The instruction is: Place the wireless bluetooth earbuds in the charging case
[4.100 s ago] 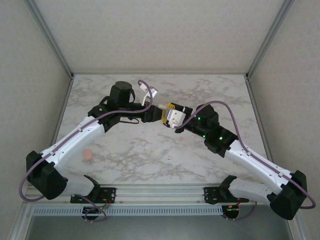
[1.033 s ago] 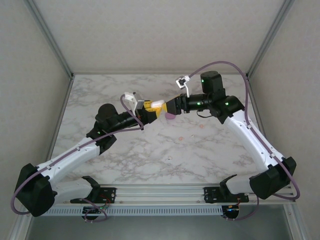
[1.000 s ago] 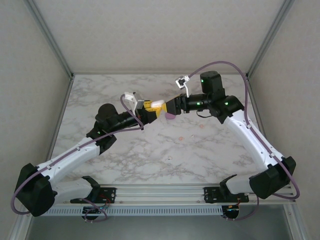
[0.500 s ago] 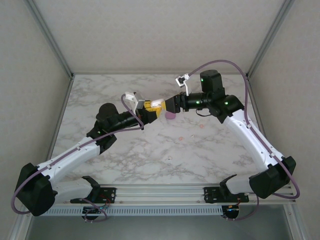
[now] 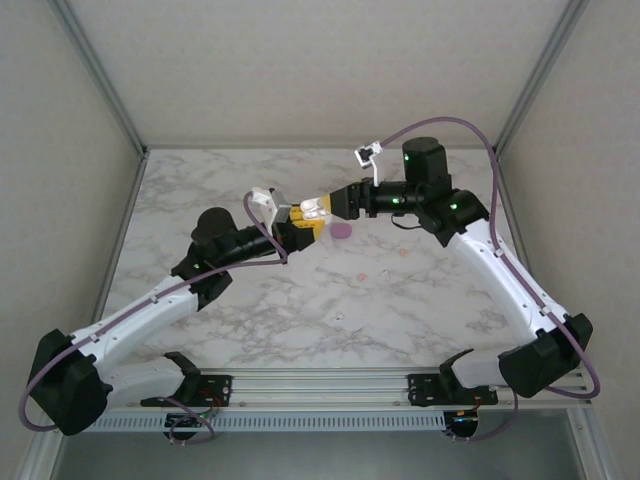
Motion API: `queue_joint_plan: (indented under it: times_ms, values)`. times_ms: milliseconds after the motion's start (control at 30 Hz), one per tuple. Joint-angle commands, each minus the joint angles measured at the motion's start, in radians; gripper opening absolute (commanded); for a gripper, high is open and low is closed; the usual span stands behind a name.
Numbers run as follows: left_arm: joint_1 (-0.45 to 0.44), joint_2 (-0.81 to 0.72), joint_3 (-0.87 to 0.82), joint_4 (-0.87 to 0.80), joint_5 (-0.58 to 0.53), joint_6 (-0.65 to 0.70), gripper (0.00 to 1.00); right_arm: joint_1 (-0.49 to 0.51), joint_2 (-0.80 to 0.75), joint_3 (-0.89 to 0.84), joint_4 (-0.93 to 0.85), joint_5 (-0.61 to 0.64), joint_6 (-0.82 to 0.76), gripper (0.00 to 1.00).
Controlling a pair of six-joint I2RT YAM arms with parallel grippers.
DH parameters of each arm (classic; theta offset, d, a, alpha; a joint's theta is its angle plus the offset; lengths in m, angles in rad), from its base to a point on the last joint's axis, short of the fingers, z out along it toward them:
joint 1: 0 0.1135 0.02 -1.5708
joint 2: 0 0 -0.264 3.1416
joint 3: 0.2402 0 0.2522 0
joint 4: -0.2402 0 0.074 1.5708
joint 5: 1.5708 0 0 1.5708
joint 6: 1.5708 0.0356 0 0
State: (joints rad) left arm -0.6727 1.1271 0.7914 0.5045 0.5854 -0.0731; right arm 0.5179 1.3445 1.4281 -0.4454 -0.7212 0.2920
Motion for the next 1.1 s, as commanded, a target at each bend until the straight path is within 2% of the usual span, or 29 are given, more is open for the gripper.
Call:
queue_joint_plan:
  times_ms: [0, 133, 200, 267, 367, 433, 600, 700, 900, 1067]
  values:
    - [-0.007, -0.043, 0.0, -0.01, -0.047, 0.037, 0.02, 0.0, -0.106, 0.006, 0.029, 0.076, 0.0, 0.71]
    - [-0.007, -0.077, -0.029, -0.023, -0.085, 0.056, 0.02, -0.034, -0.232, -0.089, 0.008, 0.363, 0.016, 0.69]
    - [-0.007, -0.091, -0.034, -0.034, -0.091, 0.063, 0.02, -0.069, -0.259, -0.13, -0.035, 0.475, 0.04, 0.64]
    - [-0.007, -0.103, -0.036, -0.049, -0.095, 0.068, 0.02, -0.141, -0.252, -0.169, -0.151, 0.577, 0.099, 0.54]
    - [-0.008, -0.108, -0.035, -0.062, -0.093, 0.071, 0.02, -0.235, -0.183, -0.228, -0.265, 0.568, 0.17, 0.49]
    - [-0.007, -0.107, -0.03, -0.078, -0.086, 0.072, 0.02, -0.261, -0.127, -0.278, -0.291, 0.522, 0.175, 0.49]
    - [-0.007, -0.108, -0.03, -0.087, -0.079, 0.054, 0.02, -0.257, 0.031, -0.364, -0.308, 0.437, 0.163, 0.44]
    - [-0.008, -0.105, -0.024, -0.099, -0.083, 0.056, 0.02, -0.227, 0.117, -0.365, -0.337, 0.476, 0.129, 0.44]
    - [-0.007, -0.092, -0.014, -0.101, -0.091, 0.058, 0.02, -0.132, 0.272, -0.284, -0.427, 0.661, 0.053, 0.44]
    - [-0.008, -0.09, -0.012, -0.102, -0.102, 0.061, 0.02, -0.091, 0.365, -0.23, -0.436, 0.73, 0.035, 0.44]
